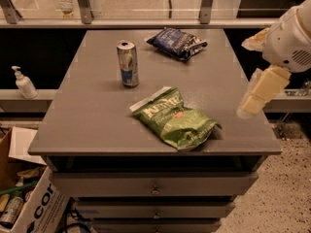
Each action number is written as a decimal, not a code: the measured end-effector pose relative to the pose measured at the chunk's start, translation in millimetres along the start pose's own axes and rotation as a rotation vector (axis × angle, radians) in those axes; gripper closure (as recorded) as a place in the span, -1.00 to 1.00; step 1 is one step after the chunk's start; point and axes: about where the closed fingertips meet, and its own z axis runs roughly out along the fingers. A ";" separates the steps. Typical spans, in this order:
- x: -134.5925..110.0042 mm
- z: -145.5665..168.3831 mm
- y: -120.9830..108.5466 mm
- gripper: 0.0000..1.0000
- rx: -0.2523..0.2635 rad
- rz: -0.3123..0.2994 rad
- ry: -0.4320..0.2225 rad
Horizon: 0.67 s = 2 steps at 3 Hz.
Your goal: Knock redbull can over
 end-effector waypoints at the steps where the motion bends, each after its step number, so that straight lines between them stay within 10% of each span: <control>1: -21.4 26.8 -24.5 -1.00 -0.010 -0.014 -0.145; 2: -44.7 52.3 -38.0 -1.00 -0.039 -0.037 -0.262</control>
Offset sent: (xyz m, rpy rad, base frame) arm 0.0903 0.0758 -0.0289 0.3762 -0.0661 0.1800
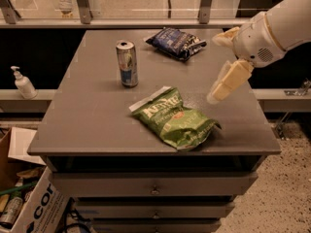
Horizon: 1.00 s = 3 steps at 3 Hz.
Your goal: Knock redbull can over
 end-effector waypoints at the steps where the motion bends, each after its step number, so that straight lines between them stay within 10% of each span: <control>1: -14.9 29.7 -4.4 -1.00 -0.049 -0.003 -0.122; 3: -18.6 36.4 -11.0 -1.00 -0.020 0.028 -0.187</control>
Offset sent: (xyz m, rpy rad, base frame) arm 0.0116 0.0211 -0.0087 0.0881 0.0023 0.0460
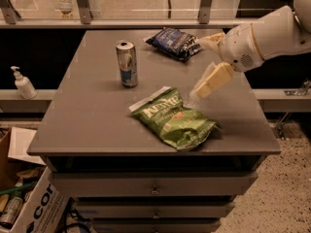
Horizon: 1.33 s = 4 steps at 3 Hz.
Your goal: Knock redbull can over
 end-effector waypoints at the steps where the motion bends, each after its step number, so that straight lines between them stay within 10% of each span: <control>1: -12.8 26.4 -16.7 -1.00 0.040 0.010 -0.099; 4: -60.5 141.7 -44.0 -1.00 0.004 0.136 -0.345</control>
Offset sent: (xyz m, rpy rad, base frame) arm 0.0925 0.0905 -0.0130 0.3391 -0.0890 -0.0506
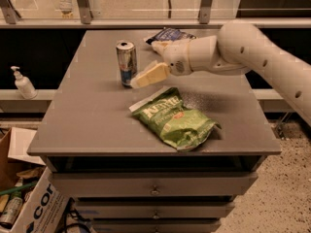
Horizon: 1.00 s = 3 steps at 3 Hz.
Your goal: Knock redbull can over
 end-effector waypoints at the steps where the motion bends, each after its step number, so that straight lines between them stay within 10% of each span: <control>1: -1.8 34.3 10.4 -1.00 -0.044 0.029 -0.049; 3: -16.6 67.7 24.7 -0.17 -0.100 0.041 -0.142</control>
Offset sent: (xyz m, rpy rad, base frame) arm 0.0006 0.0770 -0.0182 0.1612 0.0433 0.0973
